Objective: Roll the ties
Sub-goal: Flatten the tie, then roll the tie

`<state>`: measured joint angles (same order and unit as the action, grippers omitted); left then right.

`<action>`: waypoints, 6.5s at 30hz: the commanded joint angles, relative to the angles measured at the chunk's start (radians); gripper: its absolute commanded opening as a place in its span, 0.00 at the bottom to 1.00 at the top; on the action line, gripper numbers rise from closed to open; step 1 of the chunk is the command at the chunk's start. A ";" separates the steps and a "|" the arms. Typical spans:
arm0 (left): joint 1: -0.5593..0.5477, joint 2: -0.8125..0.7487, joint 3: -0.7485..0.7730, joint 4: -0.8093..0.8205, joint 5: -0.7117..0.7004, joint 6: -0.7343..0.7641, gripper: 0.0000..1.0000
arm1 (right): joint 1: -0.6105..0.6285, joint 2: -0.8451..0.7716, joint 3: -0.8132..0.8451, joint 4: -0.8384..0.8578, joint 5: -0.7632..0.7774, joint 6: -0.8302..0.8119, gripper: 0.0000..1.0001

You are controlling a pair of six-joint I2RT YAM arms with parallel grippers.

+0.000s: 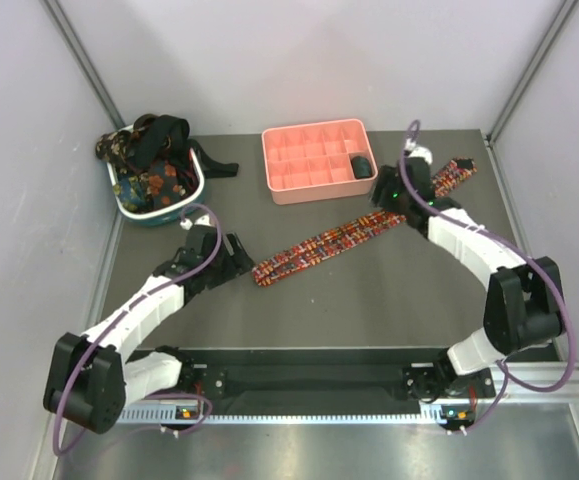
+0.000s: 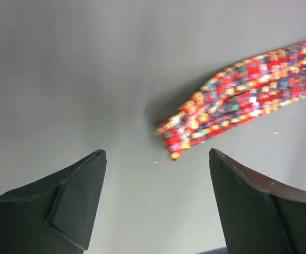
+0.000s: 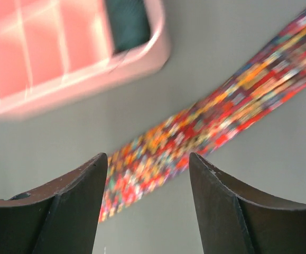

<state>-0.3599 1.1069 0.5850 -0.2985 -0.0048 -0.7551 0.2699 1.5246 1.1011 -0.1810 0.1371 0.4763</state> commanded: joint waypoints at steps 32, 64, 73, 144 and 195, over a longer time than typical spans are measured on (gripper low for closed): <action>0.022 0.576 0.339 0.082 0.308 0.158 0.40 | 0.658 0.227 -0.133 0.173 0.009 0.120 0.00; 0.065 0.455 0.200 0.105 0.575 0.203 0.00 | 0.657 0.296 -0.081 0.130 0.027 0.148 0.00; 0.058 0.430 0.156 0.061 0.537 0.246 0.00 | 0.657 0.301 -0.070 0.114 0.033 0.143 0.01; 0.567 -0.096 0.208 -0.113 0.459 0.186 0.64 | 0.881 0.435 0.183 0.074 -0.063 -0.067 0.00; 0.047 -0.150 -0.309 0.648 0.479 0.496 0.73 | 0.537 0.407 0.000 0.324 -0.617 0.013 0.09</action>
<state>-0.3031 0.9585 0.2562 0.2825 0.4496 -0.2977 0.8280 1.9144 1.0569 0.1528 -0.4786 0.5396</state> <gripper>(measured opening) 0.734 0.088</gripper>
